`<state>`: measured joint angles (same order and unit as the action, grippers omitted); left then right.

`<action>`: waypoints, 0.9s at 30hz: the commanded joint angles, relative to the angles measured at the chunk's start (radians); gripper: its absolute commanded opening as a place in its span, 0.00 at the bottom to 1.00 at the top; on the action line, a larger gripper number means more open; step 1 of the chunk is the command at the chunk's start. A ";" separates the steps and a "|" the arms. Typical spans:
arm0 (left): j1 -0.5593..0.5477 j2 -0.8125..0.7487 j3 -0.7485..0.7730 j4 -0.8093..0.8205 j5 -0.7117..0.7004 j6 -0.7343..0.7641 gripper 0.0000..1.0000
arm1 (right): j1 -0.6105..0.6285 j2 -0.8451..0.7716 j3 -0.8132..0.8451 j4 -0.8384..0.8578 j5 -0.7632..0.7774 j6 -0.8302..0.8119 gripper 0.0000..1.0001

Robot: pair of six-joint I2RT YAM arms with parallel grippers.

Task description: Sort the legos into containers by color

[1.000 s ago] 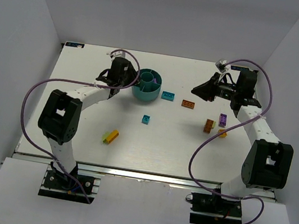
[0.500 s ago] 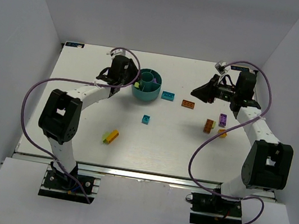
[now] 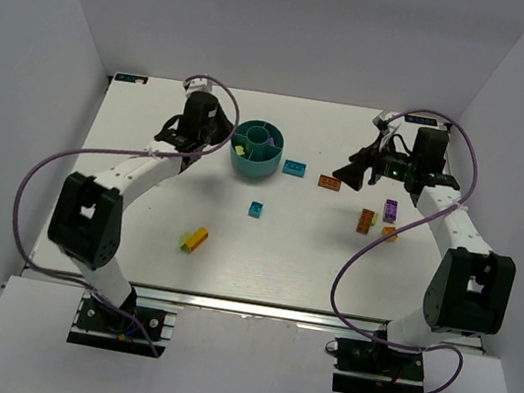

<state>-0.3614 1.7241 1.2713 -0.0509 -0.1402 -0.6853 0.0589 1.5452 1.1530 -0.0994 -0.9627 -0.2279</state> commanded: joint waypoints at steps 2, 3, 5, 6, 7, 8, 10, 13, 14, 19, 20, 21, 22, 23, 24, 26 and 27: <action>0.013 -0.253 -0.138 -0.055 -0.032 0.084 0.30 | -0.004 -0.036 0.048 -0.129 0.208 -0.194 0.89; 0.015 -0.329 -0.177 -0.076 -0.032 0.086 0.40 | -0.004 -0.036 0.044 -0.129 0.279 -0.208 0.89; 0.019 -0.406 -0.298 -0.095 -0.032 0.076 0.64 | -0.004 -0.042 0.030 -0.106 0.358 -0.212 0.89; 0.022 -0.485 -0.338 -0.113 -0.026 0.061 0.68 | -0.002 -0.043 0.011 -0.085 0.451 -0.197 0.89; 0.024 -0.524 -0.378 -0.122 -0.015 0.052 0.71 | -0.004 -0.034 0.011 -0.080 0.485 -0.188 0.90; 0.025 -0.561 -0.454 -0.130 -0.009 0.038 0.76 | -0.004 -0.027 0.019 -0.091 0.514 -0.189 0.90; 0.030 -0.666 -0.519 -0.153 0.005 -0.012 0.79 | -0.004 0.002 0.045 -0.130 0.634 -0.166 0.89; 0.032 -0.786 -0.621 -0.193 0.002 -0.089 0.82 | -0.005 0.029 0.062 -0.172 0.839 -0.078 0.88; 0.030 -0.814 -0.642 -0.199 -0.005 -0.111 0.82 | -0.013 0.030 0.060 -0.189 0.887 -0.035 0.86; 0.032 -0.963 -0.786 -0.185 -0.041 -0.226 0.82 | -0.048 0.048 0.036 -0.197 1.013 0.070 0.69; 0.032 -0.984 -0.793 -0.187 -0.051 -0.229 0.82 | -0.048 0.062 0.043 -0.203 1.022 0.078 0.69; 0.033 -0.989 -0.794 -0.204 -0.059 -0.223 0.83 | -0.076 0.081 0.056 -0.229 1.026 0.097 0.68; 0.033 -0.988 -0.784 -0.213 -0.064 -0.215 0.83 | -0.080 0.119 0.069 -0.244 1.030 0.110 0.68; 0.032 -0.977 -0.774 -0.225 -0.065 -0.208 0.83 | -0.083 0.136 0.098 -0.261 1.030 0.122 0.68; 0.033 -0.969 -0.767 -0.242 -0.067 -0.192 0.84 | -0.085 0.156 0.111 -0.284 1.030 0.142 0.68; 0.033 -0.959 -0.753 -0.251 -0.065 -0.188 0.84 | -0.087 0.197 0.128 -0.289 1.033 0.153 0.68; 0.033 -0.954 -0.753 -0.254 -0.065 -0.186 0.84 | -0.088 0.213 0.131 -0.289 1.036 0.156 0.69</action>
<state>-0.3347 0.7620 0.4862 -0.2733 -0.1852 -0.8726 -0.0277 1.7279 1.2358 -0.3450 0.0334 -0.1268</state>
